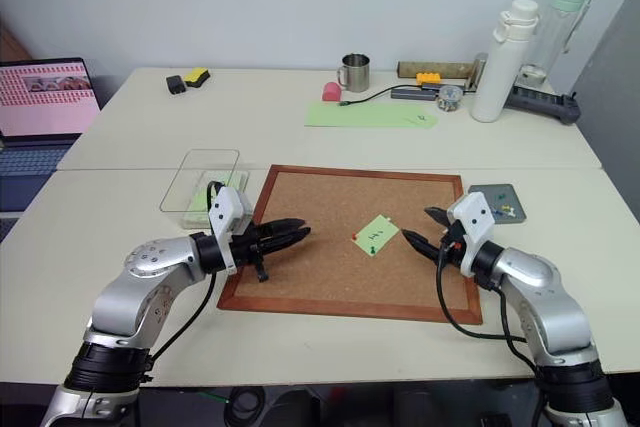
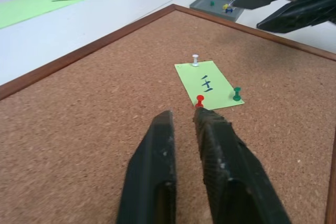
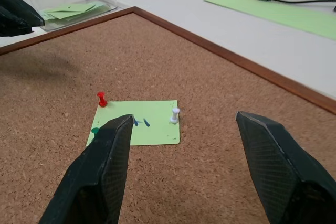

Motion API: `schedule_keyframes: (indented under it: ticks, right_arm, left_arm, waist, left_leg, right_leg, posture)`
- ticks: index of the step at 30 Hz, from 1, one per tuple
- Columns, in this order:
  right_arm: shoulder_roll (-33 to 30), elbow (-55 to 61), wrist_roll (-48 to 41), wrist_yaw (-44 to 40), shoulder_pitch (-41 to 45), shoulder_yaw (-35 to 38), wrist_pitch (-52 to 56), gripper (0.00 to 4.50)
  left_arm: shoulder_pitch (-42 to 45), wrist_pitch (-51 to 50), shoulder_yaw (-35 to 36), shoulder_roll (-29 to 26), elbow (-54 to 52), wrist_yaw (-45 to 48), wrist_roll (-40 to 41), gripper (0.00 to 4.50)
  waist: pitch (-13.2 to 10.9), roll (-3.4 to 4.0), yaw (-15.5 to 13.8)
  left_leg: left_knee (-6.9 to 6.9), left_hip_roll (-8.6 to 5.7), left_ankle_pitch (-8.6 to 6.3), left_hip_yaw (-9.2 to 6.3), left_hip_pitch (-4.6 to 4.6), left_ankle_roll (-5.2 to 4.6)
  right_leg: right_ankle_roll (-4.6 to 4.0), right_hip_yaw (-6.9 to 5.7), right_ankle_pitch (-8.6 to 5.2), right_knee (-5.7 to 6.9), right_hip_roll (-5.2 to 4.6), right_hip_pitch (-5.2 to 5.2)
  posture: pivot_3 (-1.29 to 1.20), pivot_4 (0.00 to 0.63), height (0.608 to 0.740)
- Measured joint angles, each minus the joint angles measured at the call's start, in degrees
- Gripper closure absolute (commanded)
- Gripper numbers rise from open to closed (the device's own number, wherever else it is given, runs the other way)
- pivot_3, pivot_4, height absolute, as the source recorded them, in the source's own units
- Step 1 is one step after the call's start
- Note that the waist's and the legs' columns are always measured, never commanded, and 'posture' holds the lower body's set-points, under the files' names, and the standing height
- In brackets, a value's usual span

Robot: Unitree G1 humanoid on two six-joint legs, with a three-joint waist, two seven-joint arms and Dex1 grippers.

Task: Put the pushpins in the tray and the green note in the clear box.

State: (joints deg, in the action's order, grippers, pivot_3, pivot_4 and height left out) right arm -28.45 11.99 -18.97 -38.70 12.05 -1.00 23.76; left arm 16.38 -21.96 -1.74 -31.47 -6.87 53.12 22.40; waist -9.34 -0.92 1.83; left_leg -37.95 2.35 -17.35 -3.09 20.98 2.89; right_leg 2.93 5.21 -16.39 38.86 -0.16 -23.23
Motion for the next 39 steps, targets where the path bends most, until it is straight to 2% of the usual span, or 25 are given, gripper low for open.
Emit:
schedule_keyframes:
  ticks: [7, 15, 27, 30, 39]
  right_arm:
    - [4.3, -5.6, 2.3, 1.2, 4.2, -2.7, -1.4, 1.27]
    - [7.3, -11.9, 4.6, 2.7, 8.2, -3.8, -1.5, 1.27]
    - [10.2, -18.5, 7.0, 2.9, 11.5, -6.0, -1.6, 1.27]
    - [11.3, -19.7, 7.0, 3.2, 12.2, -5.9, -1.7, 1.68]
    - [12.0, -21.4, 6.9, 3.8, 13.0, -4.8, -1.8, 3.54]
  left_arm:
    - [-0.9, 0.7, -2.7, 1.5, 0.5, -0.1, -1.0, 4.47]
    - [-1.3, 7.9, -6.9, 5.6, 9.4, -1.3, -6.7, 4.47]
    - [-0.4, 12.2, -7.5, 7.3, 12.3, -2.5, -9.6, 4.47]
    - [-0.3, 11.9, -7.5, 7.3, 12.3, -2.5, -9.7, 4.50]
    - [-0.2, 11.1, -7.5, 7.1, 11.8, -2.5, -9.7, 4.50]
  waist:
    - [0.0, 0.02, -0.1]
    - [0.0, 0.04, -0.1]
    - [0.2, 0.29, -0.4]
    - [0.2, 0.29, -0.4]
    - [0.2, 0.29, -0.3]
  left_leg:
    - [-0.01, 0.01, 0.00, -0.01, 0.01, 0.00]
    - [0.00, 0.01, 0.00, 0.00, -0.01, 0.00]
    - [-0.05, -0.08, 0.01, -0.03, -0.12, 0.00]
    - [-0.05, -0.07, 0.01, -0.06, -0.12, 0.00]
    - [-0.04, -0.07, 0.00, -0.06, -0.11, 0.00]
  right_leg:
    - [0.00, -0.01, 0.00, 0.00, -0.01, -0.01]
    - [-0.01, -0.01, 0.00, 0.02, -0.01, -0.01]
    - [0.00, -0.03, 0.01, 0.11, -0.08, 0.10]
    - [-0.01, -0.05, 0.01, 0.11, -0.08, 0.10]
    - [0.00, -0.04, 0.01, 0.11, -0.08, 0.10]
  posture:
    - [0.00, 0.150, 0.740]
    - [0.00, 0.150, 0.740]
    - [0.00, 0.150, 0.740]
    - [0.00, 0.150, 0.740]
    - [0.00, 0.150, 0.740]
